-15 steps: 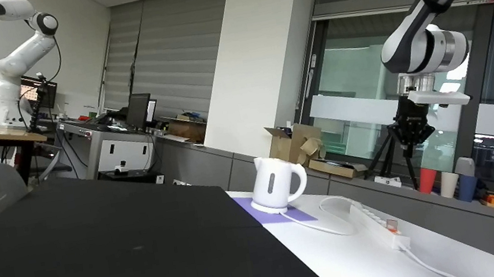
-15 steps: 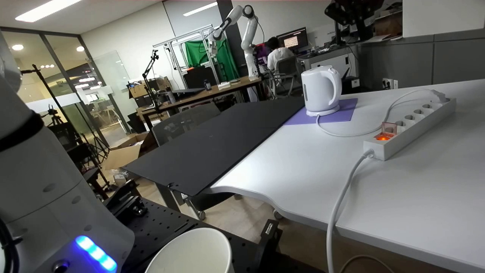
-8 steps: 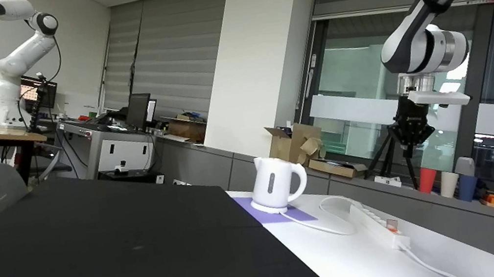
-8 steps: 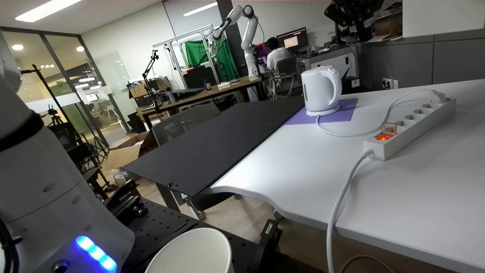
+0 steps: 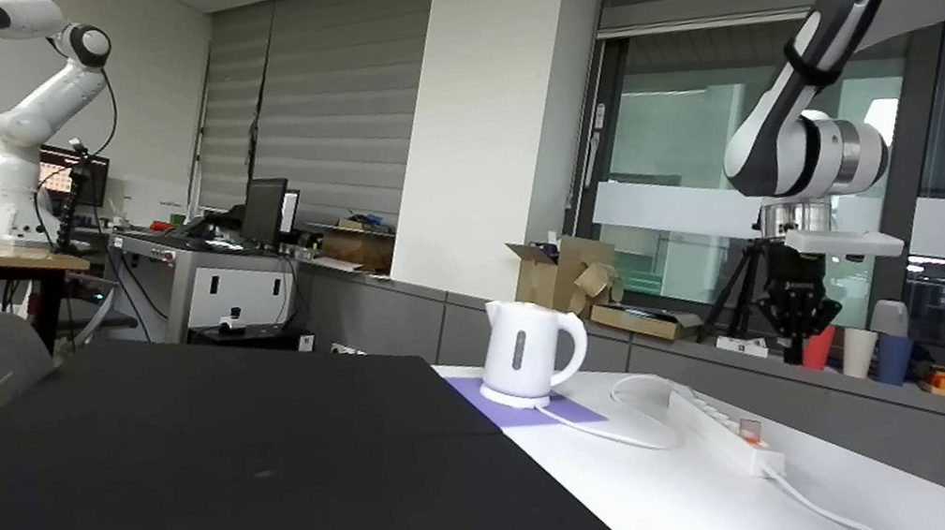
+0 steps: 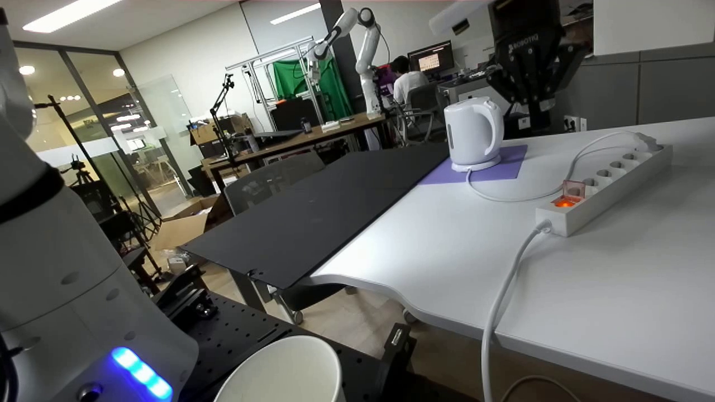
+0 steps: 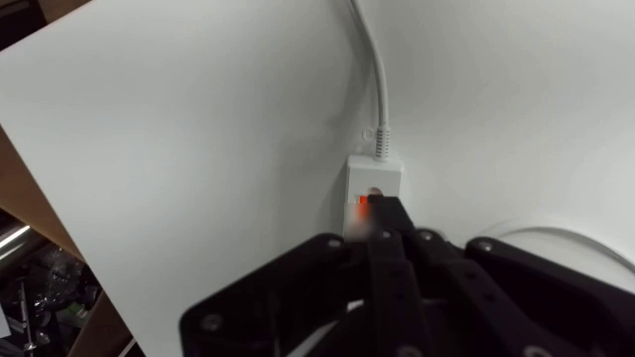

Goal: Turn off the main switch on the adapter

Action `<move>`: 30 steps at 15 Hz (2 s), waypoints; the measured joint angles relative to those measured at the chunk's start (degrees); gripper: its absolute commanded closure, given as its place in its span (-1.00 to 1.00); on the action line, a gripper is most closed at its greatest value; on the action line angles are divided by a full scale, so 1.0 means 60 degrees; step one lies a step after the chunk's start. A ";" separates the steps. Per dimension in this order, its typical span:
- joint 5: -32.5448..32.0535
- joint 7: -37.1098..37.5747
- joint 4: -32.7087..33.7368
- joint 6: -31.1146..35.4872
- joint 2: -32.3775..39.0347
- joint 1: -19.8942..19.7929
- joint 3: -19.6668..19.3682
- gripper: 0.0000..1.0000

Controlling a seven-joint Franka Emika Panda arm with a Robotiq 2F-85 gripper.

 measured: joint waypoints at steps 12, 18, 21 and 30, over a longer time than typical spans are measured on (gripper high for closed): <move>0.0793 -0.0047 0.0935 0.0449 0.2228 -0.0517 0.0452 1.00; 0.1176 -0.0048 0.1398 0.0838 0.2741 -0.0758 0.0648 1.00; 0.1260 -0.0050 0.1609 0.0846 0.2903 -0.0855 0.0715 1.00; 0.1291 -0.0051 0.1826 0.1189 0.3224 -0.0972 0.0837 1.00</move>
